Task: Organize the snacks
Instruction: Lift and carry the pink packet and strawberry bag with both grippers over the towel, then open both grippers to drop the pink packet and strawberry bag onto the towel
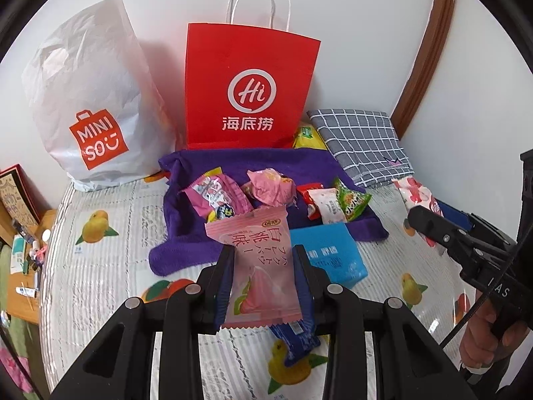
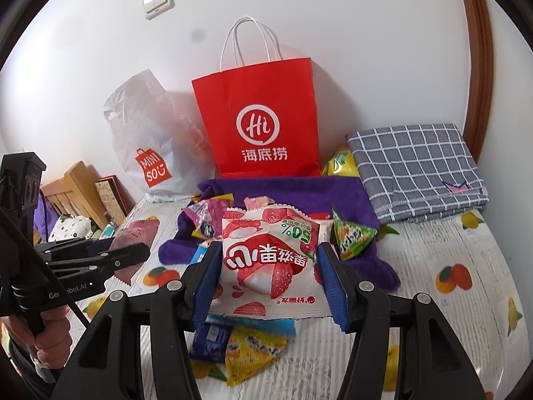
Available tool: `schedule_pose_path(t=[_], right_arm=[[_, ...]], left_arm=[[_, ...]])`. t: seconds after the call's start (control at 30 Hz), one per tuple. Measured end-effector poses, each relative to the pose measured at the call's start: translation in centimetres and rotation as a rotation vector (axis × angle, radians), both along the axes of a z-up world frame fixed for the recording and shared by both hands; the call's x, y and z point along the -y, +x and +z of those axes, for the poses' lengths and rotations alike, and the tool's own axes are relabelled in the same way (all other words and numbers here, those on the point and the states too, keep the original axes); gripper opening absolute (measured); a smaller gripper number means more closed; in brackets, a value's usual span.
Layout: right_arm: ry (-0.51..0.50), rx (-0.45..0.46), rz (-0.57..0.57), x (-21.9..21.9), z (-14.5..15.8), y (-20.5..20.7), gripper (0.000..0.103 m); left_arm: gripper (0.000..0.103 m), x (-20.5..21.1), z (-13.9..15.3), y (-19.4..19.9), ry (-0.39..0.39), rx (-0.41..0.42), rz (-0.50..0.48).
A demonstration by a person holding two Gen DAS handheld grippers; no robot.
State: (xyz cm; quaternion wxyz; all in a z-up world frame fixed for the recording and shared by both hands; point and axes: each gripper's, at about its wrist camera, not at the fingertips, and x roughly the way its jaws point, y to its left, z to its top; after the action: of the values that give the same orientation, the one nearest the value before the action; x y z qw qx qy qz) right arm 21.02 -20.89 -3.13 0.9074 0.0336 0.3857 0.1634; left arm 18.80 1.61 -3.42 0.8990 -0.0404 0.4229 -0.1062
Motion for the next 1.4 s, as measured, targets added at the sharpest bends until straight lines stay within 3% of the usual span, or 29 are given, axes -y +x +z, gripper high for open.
schedule_pose_path(t=[0.37,0.97,1.4], right_arm=[[0.001,0.014,0.003,-0.5,-0.1,3.4,0.057],[-0.004,-0.022,-0.042,1.2,-2.7,10.4,0.057],[-0.036,-0.086,0.011,0.9,-6.2,15.1,0.057]], left_arm=[[0.033,-0.6,0.8,2.8,0.024,0.015,0.012],[0.033,-2.0,-0.6,9.6,0.010,-0.017,0.040],[0.033,-0.6,-3.8,14.8,-0.022,-0.089,0.030]])
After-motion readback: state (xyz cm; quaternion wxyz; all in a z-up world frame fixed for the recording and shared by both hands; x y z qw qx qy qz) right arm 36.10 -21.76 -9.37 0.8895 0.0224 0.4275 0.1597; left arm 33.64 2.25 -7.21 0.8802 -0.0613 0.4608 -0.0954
